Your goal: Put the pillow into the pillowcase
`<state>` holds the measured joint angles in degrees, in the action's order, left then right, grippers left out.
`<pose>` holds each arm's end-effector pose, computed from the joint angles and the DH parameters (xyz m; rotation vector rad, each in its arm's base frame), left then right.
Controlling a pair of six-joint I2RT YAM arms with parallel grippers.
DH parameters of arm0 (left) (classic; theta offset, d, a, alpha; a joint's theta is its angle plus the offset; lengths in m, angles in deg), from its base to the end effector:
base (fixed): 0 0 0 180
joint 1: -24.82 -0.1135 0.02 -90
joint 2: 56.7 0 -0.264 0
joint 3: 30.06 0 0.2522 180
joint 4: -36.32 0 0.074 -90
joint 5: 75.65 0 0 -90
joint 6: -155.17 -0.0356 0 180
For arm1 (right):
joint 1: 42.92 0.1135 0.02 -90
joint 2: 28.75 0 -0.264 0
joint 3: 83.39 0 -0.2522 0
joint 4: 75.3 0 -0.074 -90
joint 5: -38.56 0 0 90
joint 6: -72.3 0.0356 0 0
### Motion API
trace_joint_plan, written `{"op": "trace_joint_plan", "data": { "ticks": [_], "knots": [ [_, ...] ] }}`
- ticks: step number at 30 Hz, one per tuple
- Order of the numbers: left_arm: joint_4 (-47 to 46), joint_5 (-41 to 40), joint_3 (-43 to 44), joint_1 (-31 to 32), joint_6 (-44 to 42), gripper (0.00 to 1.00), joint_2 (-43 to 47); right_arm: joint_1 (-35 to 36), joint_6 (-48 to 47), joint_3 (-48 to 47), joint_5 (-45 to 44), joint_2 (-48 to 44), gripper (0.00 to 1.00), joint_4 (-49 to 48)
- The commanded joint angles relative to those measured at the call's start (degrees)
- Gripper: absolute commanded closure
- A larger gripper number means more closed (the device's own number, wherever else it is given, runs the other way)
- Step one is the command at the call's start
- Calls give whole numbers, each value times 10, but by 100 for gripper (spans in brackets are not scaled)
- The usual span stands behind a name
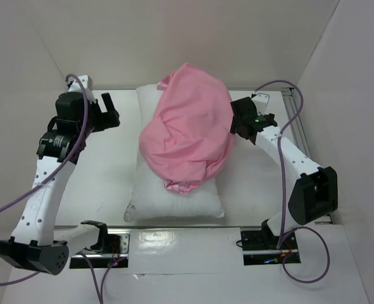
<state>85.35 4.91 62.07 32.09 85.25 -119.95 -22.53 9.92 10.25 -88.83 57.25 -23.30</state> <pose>0.2234 -0.0226 0.4335 -0.3238 1.8934 -0.1627 0.3049 0.0903 0.2982 0.4072 2.2342 -0.3780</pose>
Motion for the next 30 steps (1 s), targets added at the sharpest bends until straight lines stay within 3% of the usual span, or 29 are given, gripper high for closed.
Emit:
{"op": "trace_joint_plan", "data": {
  "ticks": [1,5,9,12,21,22,23,25,26,30],
  "knots": [
    [36,101,27,6,16,0,-32,4,9,-5,41,-7,1,-11],
    [47,183,27,29,10,0,-58,4,-28,28,130,-60,1,-11],
    [53,206,46,81,10,0,-88,16,-56,96,242,-162,1,-40],
    [67,195,55,112,29,0,-127,16,-56,119,293,-221,1,-40],
    [108,102,67,195,81,2,-223,21,-49,80,309,-244,1,47],
    [114,97,74,195,87,9,-233,21,-55,80,309,-244,1,47],
    [126,97,83,202,87,40,-251,21,-55,75,315,-244,1,55],
    [145,102,136,202,87,86,-262,21,-71,63,322,-244,1,71],
    [160,102,167,202,87,100,-262,21,-83,57,322,-238,1,78],
    [201,122,350,208,67,100,-269,21,-120,40,359,-244,1,97]
  ]
}}
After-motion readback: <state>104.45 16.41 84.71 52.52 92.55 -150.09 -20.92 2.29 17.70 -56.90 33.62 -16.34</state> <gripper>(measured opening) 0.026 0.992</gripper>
